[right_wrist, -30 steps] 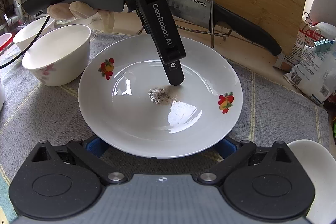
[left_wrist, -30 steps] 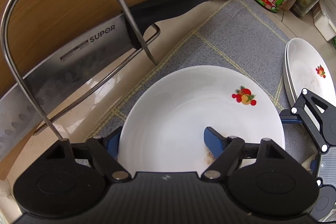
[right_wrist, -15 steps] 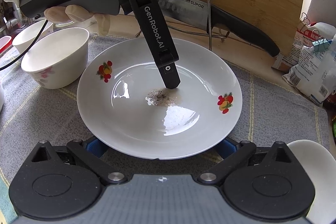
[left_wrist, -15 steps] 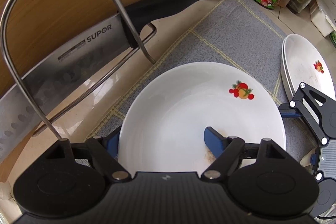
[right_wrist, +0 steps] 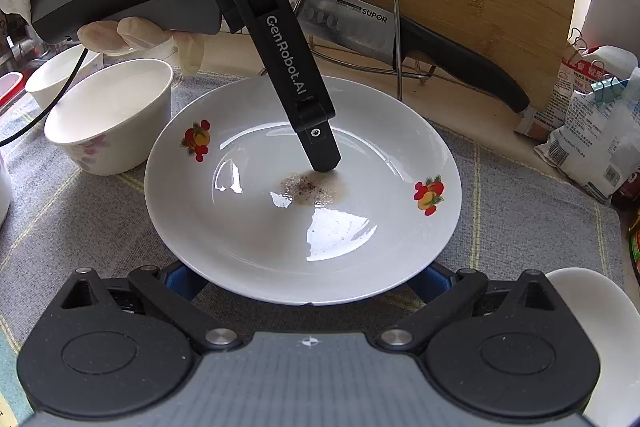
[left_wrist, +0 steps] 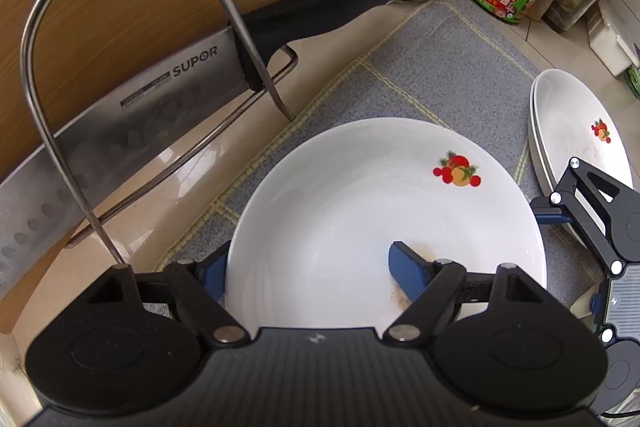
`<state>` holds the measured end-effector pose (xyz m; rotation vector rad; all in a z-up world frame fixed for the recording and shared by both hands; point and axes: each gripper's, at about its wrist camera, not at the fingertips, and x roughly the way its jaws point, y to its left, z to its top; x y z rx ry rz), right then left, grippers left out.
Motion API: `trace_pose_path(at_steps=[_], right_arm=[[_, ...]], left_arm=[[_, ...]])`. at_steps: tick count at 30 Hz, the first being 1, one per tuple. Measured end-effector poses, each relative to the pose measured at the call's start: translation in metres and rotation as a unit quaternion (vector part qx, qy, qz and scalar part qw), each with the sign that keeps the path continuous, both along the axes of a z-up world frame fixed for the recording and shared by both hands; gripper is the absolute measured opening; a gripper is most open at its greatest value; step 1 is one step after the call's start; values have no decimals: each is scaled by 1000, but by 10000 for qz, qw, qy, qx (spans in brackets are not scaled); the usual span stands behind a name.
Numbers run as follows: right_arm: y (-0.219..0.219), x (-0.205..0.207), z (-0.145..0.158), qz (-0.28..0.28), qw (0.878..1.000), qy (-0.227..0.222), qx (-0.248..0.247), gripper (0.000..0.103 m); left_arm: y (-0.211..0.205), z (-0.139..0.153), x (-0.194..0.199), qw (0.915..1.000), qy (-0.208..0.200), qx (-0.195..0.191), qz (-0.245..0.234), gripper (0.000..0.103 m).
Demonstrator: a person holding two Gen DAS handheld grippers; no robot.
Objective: Organize plates and bowls
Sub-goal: 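Close the left tool on the plate rim and lift the plate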
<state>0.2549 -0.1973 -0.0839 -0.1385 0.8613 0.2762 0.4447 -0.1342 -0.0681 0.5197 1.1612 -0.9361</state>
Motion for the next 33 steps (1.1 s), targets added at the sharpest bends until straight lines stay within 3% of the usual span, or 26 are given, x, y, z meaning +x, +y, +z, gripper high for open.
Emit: trace_pose_path(at_steps=[33], right_arm=[[2, -42, 39, -68, 9991, -338, -232, 103]], left_arm=[[16, 39, -47, 9992, -304, -275, -13, 80]])
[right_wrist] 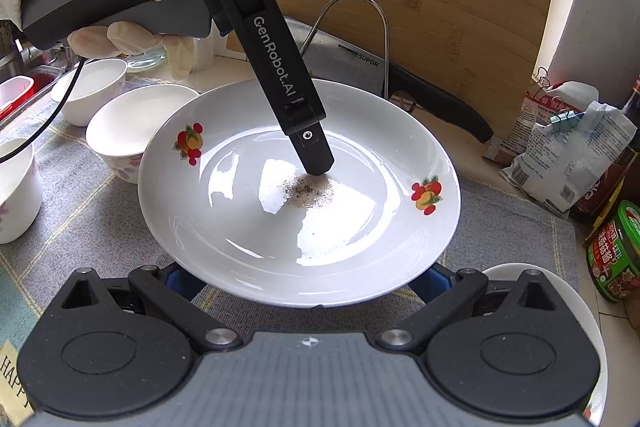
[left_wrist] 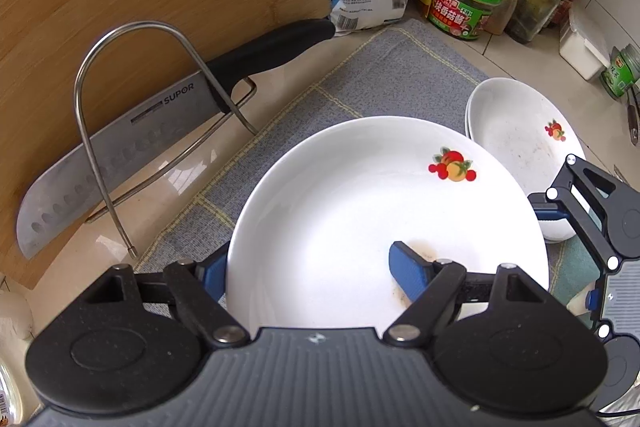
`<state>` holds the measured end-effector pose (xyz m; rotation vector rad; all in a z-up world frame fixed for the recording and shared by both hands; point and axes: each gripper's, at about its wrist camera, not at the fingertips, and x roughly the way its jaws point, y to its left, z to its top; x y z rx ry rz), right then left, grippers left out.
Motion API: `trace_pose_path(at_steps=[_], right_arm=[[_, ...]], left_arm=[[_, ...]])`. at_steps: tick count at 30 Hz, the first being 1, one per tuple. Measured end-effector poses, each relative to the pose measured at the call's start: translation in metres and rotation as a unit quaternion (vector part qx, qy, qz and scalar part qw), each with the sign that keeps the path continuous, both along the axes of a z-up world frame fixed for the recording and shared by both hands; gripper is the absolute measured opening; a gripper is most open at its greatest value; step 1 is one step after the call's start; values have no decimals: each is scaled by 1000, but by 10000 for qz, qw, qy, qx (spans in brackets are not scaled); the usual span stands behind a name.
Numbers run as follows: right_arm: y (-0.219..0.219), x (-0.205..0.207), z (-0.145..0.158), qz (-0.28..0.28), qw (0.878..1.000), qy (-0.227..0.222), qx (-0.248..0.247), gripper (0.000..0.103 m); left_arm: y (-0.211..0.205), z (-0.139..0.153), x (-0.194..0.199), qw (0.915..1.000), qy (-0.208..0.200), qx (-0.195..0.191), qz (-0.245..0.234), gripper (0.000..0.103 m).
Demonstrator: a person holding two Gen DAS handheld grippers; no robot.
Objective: Organize plates and bowls
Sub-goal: 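Close the left tool on the plate rim and lift the plate, then carry the held plate with the left tool onto the plate stack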
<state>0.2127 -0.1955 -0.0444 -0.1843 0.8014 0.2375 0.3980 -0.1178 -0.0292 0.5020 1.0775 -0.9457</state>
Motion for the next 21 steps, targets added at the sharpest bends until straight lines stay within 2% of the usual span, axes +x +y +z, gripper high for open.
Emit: trace_pose_path(at_steps=[11, 21], right_arm=[[-7, -23, 6, -87, 10000, -23, -3, 103], [-25, -44, 11, -314, 9995, -36, -46, 103]], left_arm=[[-6, 2, -21, 10000, -33, 16, -55, 80], [-33, 6, -39, 9997, -30, 4, -262, 80]])
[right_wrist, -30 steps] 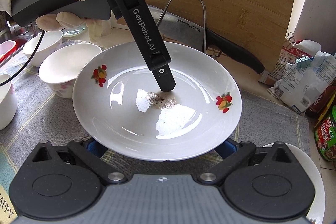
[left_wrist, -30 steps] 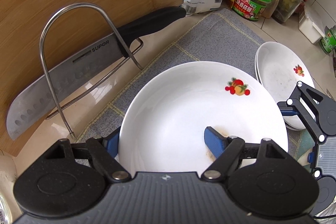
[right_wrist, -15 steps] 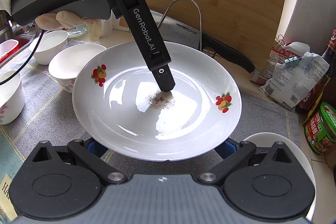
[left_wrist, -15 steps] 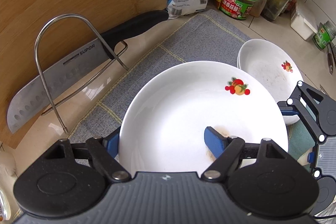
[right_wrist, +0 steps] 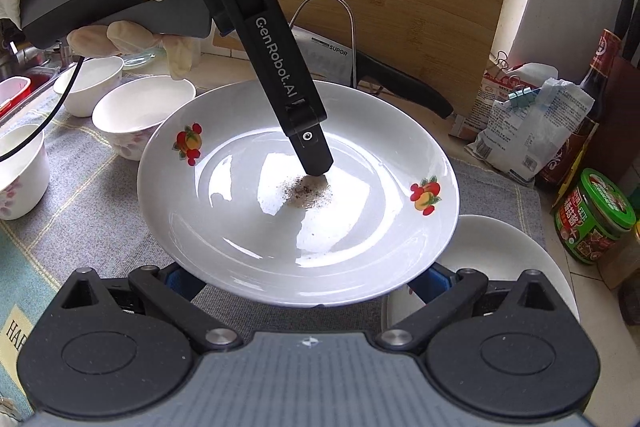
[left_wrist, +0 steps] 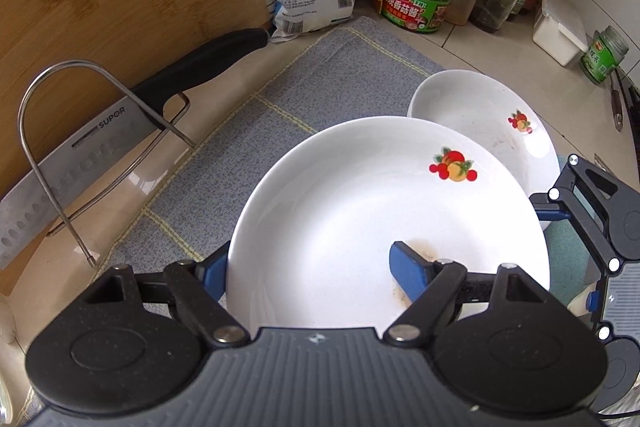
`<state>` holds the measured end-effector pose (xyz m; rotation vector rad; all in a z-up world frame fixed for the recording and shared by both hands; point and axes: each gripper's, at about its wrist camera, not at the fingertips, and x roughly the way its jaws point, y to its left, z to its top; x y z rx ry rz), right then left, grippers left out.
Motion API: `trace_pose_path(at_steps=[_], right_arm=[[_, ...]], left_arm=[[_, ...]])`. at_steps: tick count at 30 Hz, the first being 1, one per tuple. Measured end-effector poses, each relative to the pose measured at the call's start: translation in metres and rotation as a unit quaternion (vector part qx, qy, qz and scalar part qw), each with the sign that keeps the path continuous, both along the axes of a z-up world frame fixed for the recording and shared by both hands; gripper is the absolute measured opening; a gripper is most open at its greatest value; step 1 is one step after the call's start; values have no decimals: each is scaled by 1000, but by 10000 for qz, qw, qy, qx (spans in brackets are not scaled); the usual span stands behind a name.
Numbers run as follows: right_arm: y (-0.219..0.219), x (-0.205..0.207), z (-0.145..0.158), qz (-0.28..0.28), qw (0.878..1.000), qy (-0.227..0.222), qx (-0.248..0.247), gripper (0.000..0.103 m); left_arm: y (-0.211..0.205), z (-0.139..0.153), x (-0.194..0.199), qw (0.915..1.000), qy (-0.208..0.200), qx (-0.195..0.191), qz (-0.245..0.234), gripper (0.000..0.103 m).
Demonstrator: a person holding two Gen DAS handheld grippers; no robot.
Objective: Organize plates and bowls
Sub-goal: 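Carry the held plate with the left tool onto the plate stack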
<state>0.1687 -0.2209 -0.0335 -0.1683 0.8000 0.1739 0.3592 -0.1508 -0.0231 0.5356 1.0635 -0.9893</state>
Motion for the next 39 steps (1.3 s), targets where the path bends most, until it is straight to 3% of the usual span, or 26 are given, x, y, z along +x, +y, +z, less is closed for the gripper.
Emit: trace_pose_path(at_steps=[23, 39], right_arm=[[-62, -35, -2, -1080, 9940, 108, -91, 103], [-80, -40, -10, -1495, 9885, 214, 14, 103]], left_arm=[[-104, -5, -29, 9946, 28, -91, -1036, 80], [-138, -25, -43, 9897, 72, -17, -1427, 80]])
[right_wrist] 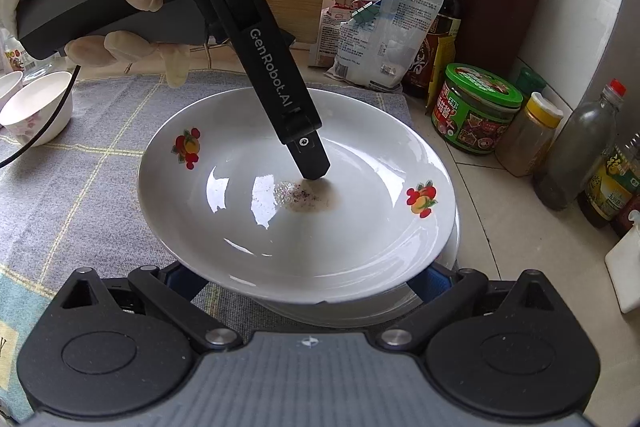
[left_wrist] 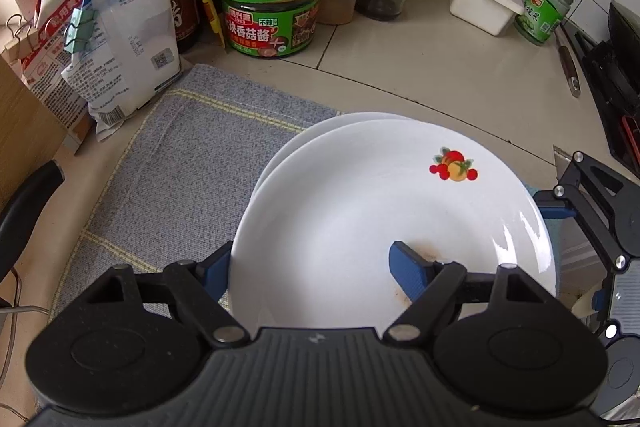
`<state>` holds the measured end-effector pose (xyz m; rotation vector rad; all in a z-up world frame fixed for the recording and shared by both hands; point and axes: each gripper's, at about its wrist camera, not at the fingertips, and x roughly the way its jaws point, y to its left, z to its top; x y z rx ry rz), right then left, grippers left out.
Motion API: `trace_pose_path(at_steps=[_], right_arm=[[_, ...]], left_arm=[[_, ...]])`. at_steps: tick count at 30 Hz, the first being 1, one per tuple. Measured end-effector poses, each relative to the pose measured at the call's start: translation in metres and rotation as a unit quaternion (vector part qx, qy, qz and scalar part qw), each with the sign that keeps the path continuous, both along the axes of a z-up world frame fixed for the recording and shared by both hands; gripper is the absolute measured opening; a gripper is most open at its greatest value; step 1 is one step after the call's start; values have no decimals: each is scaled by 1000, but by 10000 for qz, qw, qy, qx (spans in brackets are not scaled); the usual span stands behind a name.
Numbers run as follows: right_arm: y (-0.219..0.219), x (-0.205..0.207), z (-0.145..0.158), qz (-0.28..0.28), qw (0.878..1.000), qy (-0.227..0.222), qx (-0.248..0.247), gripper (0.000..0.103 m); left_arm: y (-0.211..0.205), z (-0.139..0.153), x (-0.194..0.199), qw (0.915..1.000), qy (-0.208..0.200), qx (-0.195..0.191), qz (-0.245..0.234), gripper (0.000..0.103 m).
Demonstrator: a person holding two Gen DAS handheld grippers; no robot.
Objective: Organize plates and bowls
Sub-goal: 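Carry the held plate with the left tool onto the plate stack, then open the left tool and pull it back from the stacked plates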
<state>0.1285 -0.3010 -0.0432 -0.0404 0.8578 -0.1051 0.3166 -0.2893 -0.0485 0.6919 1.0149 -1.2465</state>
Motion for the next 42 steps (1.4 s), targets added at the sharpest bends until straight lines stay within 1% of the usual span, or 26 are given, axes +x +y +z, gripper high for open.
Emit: trace_pose_path(at_steps=[9, 20, 31, 38, 42], right_arm=[[-7, 0, -6, -99, 9994, 39, 317, 103], [-11, 2, -7, -91, 9989, 51, 448, 103], [-15, 5, -6, -154, 9978, 172, 621, 103], [-16, 6, -6, -186, 9974, 193, 674, 103], [-16, 6, -6, -197, 9972, 186, 698, 103]], left_arm=[[-7, -7, -1, 9999, -72, 52, -76, 80], [-16, -11, -2, 9997, -172, 168, -66, 80], [-24, -13, 1, 9993, -151, 342, -40, 80], [-26, -12, -1, 9988, -207, 428, -112, 83], [-25, -11, -3, 9987, -210, 442, -147, 86]])
